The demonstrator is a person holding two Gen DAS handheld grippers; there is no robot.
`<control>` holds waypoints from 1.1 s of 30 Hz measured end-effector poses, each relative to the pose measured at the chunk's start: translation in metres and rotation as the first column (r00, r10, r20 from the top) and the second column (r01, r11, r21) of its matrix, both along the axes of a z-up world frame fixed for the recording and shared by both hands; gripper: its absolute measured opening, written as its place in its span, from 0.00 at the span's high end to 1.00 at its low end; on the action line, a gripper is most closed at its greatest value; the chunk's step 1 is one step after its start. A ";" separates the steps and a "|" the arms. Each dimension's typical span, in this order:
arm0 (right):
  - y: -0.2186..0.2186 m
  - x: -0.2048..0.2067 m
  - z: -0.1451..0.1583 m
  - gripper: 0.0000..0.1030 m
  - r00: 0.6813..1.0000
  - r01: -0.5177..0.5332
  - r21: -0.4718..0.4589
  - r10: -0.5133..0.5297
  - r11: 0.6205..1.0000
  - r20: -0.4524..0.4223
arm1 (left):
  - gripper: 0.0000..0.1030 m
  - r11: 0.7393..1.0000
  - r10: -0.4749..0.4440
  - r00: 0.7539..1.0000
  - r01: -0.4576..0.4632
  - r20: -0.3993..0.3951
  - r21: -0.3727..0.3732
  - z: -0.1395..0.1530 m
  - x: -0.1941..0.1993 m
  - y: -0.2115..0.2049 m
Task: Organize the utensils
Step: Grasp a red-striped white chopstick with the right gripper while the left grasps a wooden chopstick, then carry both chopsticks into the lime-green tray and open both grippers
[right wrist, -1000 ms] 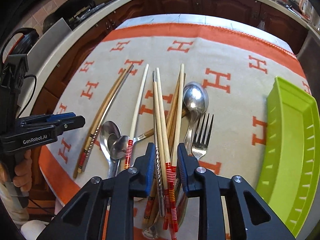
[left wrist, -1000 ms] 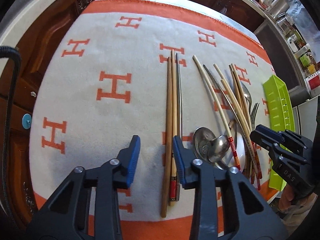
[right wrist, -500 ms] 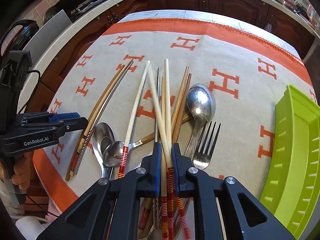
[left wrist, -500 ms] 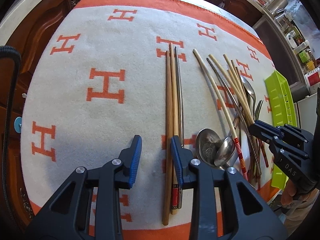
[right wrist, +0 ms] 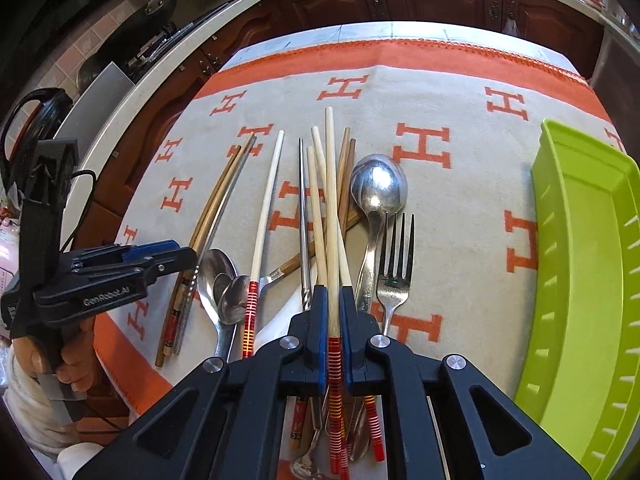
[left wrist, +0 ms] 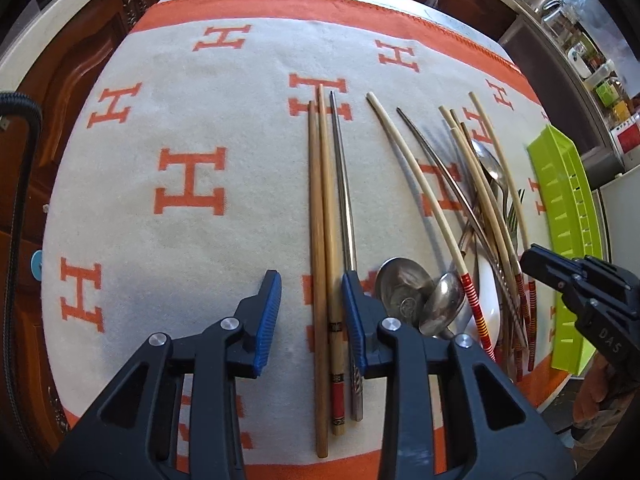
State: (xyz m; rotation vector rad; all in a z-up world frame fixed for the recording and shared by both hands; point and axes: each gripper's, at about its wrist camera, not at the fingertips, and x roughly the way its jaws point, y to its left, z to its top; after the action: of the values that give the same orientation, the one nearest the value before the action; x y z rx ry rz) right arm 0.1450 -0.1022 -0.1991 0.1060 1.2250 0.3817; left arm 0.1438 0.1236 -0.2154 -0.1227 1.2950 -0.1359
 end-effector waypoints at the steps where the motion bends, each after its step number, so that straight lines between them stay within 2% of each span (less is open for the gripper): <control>1: -0.001 -0.001 0.002 0.95 1.000 0.001 0.006 -0.001 1.000 0.004 | 0.76 1.000 0.002 1.000 -0.002 0.000 -0.002 0.000 0.001 0.000; 2: -0.002 -0.003 0.005 0.95 1.000 0.004 0.012 -0.004 1.000 0.009 | 0.80 1.000 0.004 1.000 -0.004 -0.003 -0.009 0.000 0.002 0.000; 3: -0.004 -0.004 0.008 0.95 1.000 0.009 0.019 -0.009 1.000 0.015 | 0.89 1.000 0.005 1.000 -0.005 -0.010 -0.023 -0.001 0.002 0.001; 9: -0.013 -0.012 0.022 0.95 0.999 0.039 0.071 -0.041 0.997 0.016 | 0.91 0.996 0.038 0.999 -0.039 -0.020 -0.083 -0.001 0.000 0.009; 11: -0.018 -0.014 0.023 0.95 0.998 0.054 0.081 -0.056 0.995 0.016 | 0.94 0.994 0.047 0.999 -0.048 -0.019 -0.101 0.000 -0.003 0.013; 22: -0.049 -0.036 0.030 0.95 0.992 0.120 0.126 -0.123 0.985 0.018 | 0.97 0.992 0.068 0.997 -0.070 -0.026 -0.103 0.007 -0.018 0.015; 26: -0.064 -0.047 0.035 0.95 0.988 0.148 0.139 -0.153 0.979 0.028 | 0.97 0.992 0.062 0.998 -0.061 0.003 -0.108 0.026 -0.024 0.007; 33: -0.103 -0.065 0.051 0.95 0.973 0.218 0.159 -0.226 0.963 0.037 | 0.97 0.986 -0.022 0.996 0.036 0.084 -0.165 0.083 -0.036 -0.034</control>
State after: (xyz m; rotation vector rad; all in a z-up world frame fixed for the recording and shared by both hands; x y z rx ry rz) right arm 0.0805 -0.2057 -0.1478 0.3608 1.1147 0.2803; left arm 0.1077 0.0899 -0.1325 -0.2389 1.2026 -0.2721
